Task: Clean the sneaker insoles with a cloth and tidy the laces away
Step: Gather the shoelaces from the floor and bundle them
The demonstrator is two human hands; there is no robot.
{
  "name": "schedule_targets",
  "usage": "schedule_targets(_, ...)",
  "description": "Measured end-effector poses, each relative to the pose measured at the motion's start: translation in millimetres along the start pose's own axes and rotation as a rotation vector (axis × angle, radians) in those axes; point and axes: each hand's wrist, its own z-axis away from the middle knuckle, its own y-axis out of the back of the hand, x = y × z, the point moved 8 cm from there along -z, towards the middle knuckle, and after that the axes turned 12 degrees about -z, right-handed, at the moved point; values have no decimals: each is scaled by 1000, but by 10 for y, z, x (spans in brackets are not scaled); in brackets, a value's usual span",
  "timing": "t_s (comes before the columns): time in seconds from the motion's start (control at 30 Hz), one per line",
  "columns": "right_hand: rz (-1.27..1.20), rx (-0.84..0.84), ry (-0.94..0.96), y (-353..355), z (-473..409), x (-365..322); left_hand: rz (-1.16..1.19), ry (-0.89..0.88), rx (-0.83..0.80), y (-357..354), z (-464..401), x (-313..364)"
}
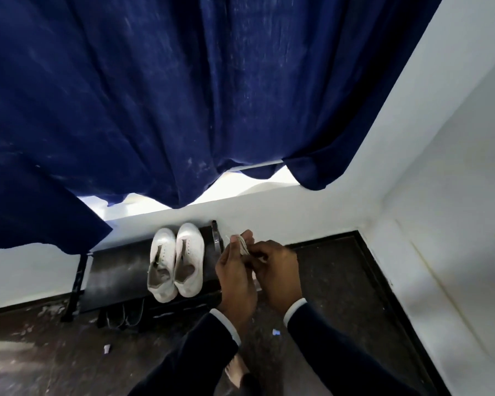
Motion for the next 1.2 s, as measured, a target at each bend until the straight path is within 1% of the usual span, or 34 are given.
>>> schedule_targets(0.07,-41,18,-77,-93,-152,236,-26,36,-4,-46,-212,-80)
schedule_targets(0.13,-42,33,-90,-162,-284,411,-47,62,-39,-107,-431,-181)
schedule_targets(0.2,-117,20,-166,-196,-378,654,-67,97,-72,-142,-619,-321)
schedule_targets(0.27,-259,-49,-296,-269,-440,975,-123,126,-89,-140,-813,-499)
schedule_targets(0.33,-370,-172,-412,-363,-466,1333,-196,163,-95,-92,-975,-694)
schedule_targets(0.43,-491,-353,-595,-541,-520,2018,-225,273,-111,-45,-1294,-1118)
schedule_targets(0.5,-520,-368,-691,-593,-531,2472,-215,347,-147,-70,-1498,-1381)
schedule_targets(0.6,-454,-349,-804,-721,-537,3305,-249,366,-199,-186,-1842,-1944)
schedule_targets(0.67,-405,-362,-827,-841,-525,3782,-384,352,-235,-259,-2070,-2365)
schedule_targets(0.73,-299,-374,-807,-1021,-485,4309,-456,395,-147,-187,-2354,-2917)
schedule_targets(0.8,-235,-380,-833,-1192,-410,4793,-454,430,-57,-109,-2664,-3389)
schedule_targets(0.87,-185,-370,-831,-1319,-378,5237,-429,488,-7,-46,-2917,-3739)
schedule_targets(0.9,-178,-364,-813,-1384,-395,5452,-406,516,-15,-37,-3015,-3892)
schedule_targets(0.97,-130,-332,-764,-1483,-470,5979,-376,580,-108,-77,-3185,-4197)
schedule_targets(1.0,-80,-328,-753,-1510,-534,6230,-401,582,-154,-95,-3257,-4285)
schedule_targets(1.03,-27,-353,-755,-1582,-560,6523,-444,564,-157,-51,-3375,-4396)
schedule_targets(1.07,14,-396,-765,-1674,-576,6791,-542,519,-123,37,-3512,-4466)
schedule_targets(1.17,109,-525,-760,-2006,-649,7437,-886,354,10,511,-4137,-4730)
schedule_targets(1.2,134,-559,-737,-2141,-668,7595,-960,322,47,698,-4348,-4867)
